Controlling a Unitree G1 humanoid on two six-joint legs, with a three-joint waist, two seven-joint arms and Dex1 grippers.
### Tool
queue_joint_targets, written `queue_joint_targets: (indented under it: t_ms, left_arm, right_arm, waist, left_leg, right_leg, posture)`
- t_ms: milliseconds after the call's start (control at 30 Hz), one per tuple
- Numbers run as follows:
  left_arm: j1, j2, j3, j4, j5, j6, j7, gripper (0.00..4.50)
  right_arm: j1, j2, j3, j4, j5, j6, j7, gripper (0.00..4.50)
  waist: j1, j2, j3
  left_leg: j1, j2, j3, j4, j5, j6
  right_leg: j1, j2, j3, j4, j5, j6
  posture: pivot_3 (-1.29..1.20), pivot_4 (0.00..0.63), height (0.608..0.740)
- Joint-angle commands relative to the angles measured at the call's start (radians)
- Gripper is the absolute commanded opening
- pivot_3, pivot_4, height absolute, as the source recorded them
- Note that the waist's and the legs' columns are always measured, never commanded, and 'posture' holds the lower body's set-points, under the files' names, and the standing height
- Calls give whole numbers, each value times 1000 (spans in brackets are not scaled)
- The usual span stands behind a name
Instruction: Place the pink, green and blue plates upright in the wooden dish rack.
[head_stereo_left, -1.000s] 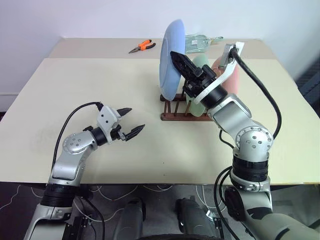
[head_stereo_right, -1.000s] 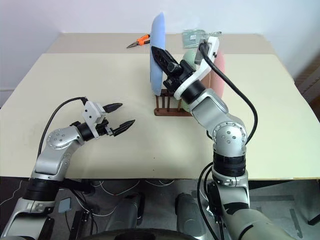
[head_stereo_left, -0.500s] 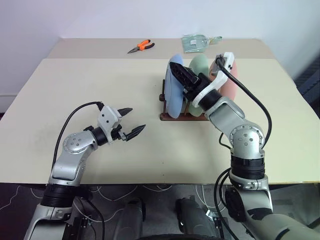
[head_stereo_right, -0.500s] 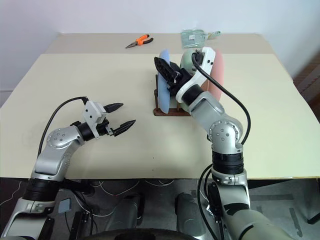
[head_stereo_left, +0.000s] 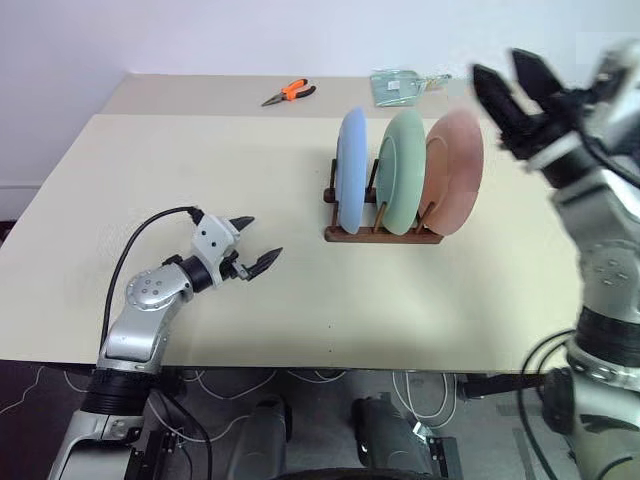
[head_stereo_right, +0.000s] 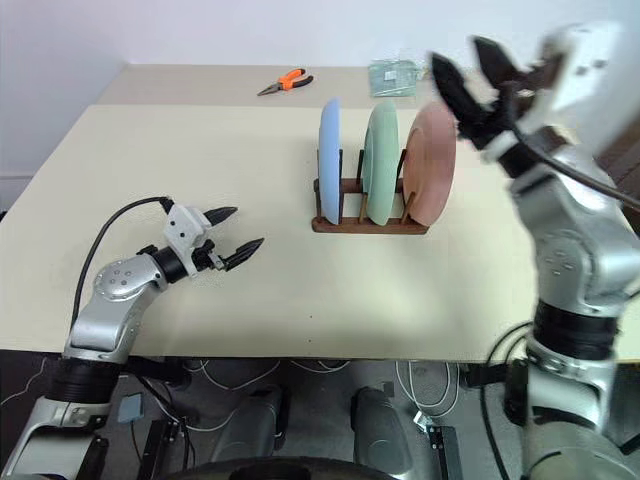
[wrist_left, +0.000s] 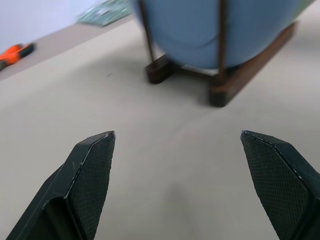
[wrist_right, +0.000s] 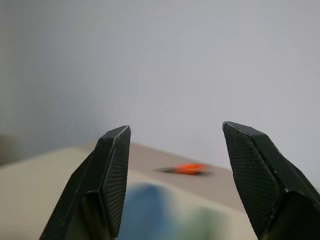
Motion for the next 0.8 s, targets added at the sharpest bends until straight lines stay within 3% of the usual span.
queue_joint_targets:
  t_ms: [33, 167, 300, 800]
  left_arm:
    - [-11, -7, 33, 57, 16, -57, 27, 4139]
    - [2, -4, 28, 88, 23, -83, 21, 4139]
    - [33, 15, 25, 102, 48, -103, 16, 4139]
    - [141, 20, 49, -7, 37, -60, 58, 4139]
  right_arm:
    - [133, -39, -104, 68, -79, -61, 27, 2958]
    - [343, -79, -48, 112, -209, -164, 143, 2958]
    - [432, -71, 19, 100, -250, -199, 223, 2958]
    - [355, -26, 122, 277, -361, -303, 271, 2958]
  waist:
    - [-3, 0, 0]
    - [-10, 1, 0]
    - [-22, 2, 0]
    - [-22, 2, 0]
  left_leg:
    - [0, 0, 0, 0, 0, 0]
    - [1, 0, 2, -1, 0, 0]
    - [2, 1, 2, 0, 0, 0]
    - [2, 1, 2, 1, 0, 0]
  right_leg:
    - [0, 0, 0, 0, 0, 0]
    - [-1, 1, 1, 1, 0, 0]
    - [0, 1, 2, 2, 0, 0]
    - [1, 0, 2, 1, 0, 0]
  posture:
    - [0, 150, 740]
    - [0, 150, 740]
    - [0, 150, 740]
    - [0, 150, 740]
